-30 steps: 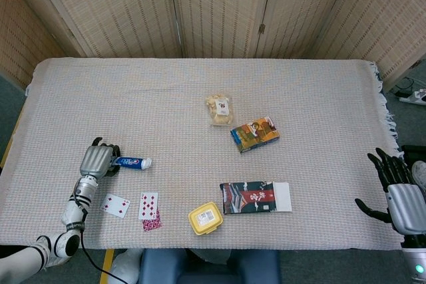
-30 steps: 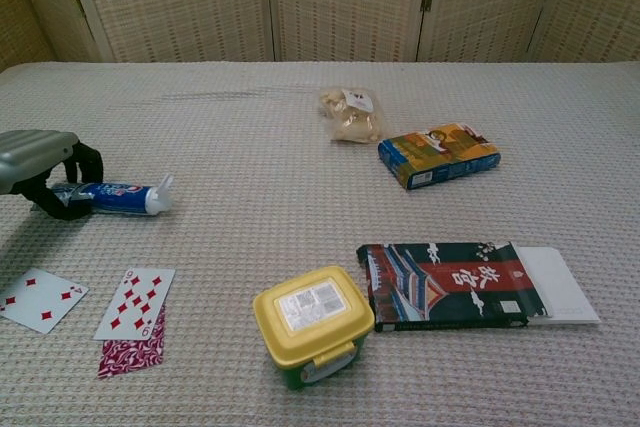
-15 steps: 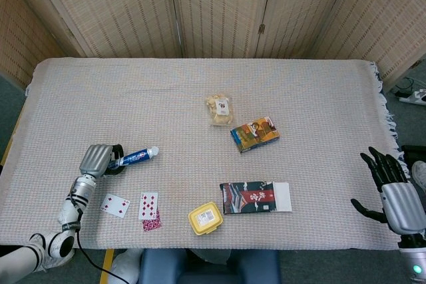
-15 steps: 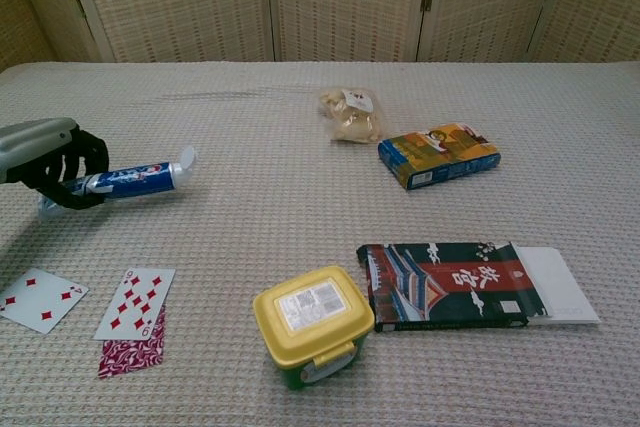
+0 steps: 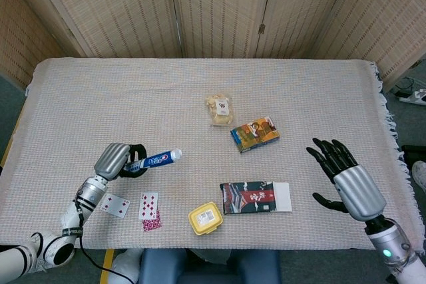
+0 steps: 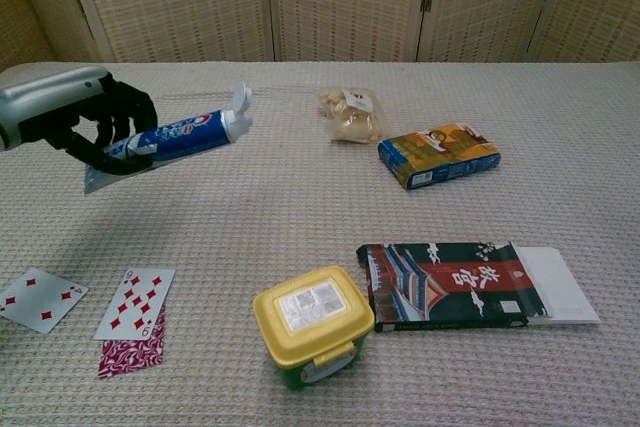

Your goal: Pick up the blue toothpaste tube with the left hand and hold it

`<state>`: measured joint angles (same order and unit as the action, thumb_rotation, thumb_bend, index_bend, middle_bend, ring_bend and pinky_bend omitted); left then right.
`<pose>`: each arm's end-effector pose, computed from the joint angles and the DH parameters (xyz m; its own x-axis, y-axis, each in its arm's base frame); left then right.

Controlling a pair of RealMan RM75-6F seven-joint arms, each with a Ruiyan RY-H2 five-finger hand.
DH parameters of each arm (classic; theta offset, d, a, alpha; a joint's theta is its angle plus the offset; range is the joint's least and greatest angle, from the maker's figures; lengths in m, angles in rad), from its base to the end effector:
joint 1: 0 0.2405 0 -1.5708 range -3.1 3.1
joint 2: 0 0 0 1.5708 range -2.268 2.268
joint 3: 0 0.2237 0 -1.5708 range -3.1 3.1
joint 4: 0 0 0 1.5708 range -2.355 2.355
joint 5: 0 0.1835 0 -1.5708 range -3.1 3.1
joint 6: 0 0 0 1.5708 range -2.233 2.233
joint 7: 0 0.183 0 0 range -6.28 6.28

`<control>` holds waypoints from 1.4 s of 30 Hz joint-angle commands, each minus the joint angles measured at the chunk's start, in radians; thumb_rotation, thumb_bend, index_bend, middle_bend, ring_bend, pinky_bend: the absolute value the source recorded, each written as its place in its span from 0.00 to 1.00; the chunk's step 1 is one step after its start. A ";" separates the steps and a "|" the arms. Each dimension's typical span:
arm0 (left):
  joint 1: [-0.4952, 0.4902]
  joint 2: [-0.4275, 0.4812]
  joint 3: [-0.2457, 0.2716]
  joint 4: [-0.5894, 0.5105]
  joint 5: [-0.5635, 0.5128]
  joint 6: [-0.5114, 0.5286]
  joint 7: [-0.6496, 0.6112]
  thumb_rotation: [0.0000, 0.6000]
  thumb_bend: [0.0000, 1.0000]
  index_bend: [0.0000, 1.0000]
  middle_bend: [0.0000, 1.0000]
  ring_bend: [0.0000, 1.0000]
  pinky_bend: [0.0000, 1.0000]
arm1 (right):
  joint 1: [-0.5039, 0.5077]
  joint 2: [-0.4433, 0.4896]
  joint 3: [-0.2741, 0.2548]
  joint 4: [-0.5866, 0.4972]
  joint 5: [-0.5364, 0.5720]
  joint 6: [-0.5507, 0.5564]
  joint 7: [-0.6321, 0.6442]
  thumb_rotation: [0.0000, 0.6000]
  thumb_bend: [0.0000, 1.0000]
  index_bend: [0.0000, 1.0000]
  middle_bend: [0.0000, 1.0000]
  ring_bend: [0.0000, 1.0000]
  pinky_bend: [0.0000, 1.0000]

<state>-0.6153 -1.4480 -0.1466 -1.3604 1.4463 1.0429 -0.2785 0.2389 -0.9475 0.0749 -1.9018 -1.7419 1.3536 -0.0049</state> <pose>-0.1555 0.3475 0.0394 0.1511 0.2763 0.9491 0.9336 -0.3554 -0.0451 -0.1577 -0.2346 0.1600 0.3528 -0.0590 0.9338 -0.8615 -0.4100 0.2996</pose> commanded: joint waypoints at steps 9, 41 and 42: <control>-0.045 0.050 -0.032 -0.219 -0.013 -0.005 0.110 1.00 0.75 0.79 0.81 0.72 0.69 | 0.217 -0.074 0.079 -0.134 0.044 -0.258 -0.134 1.00 0.26 0.23 0.00 0.00 0.00; -0.073 0.026 -0.031 -0.306 -0.069 -0.004 0.206 1.00 0.76 0.80 0.81 0.72 0.69 | 0.442 -0.252 0.130 -0.119 0.346 -0.426 -0.322 1.00 0.26 0.28 0.00 0.00 0.00; -0.072 0.027 -0.030 -0.304 -0.067 -0.002 0.202 1.00 0.76 0.80 0.81 0.72 0.69 | 0.440 -0.248 0.126 -0.119 0.349 -0.422 -0.321 1.00 0.26 0.27 0.00 0.00 0.00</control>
<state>-0.6879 -1.4214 -0.1777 -1.6659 1.3779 1.0398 -0.0746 0.6801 -1.1981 0.2035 -2.0208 -1.3950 0.9291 -0.3255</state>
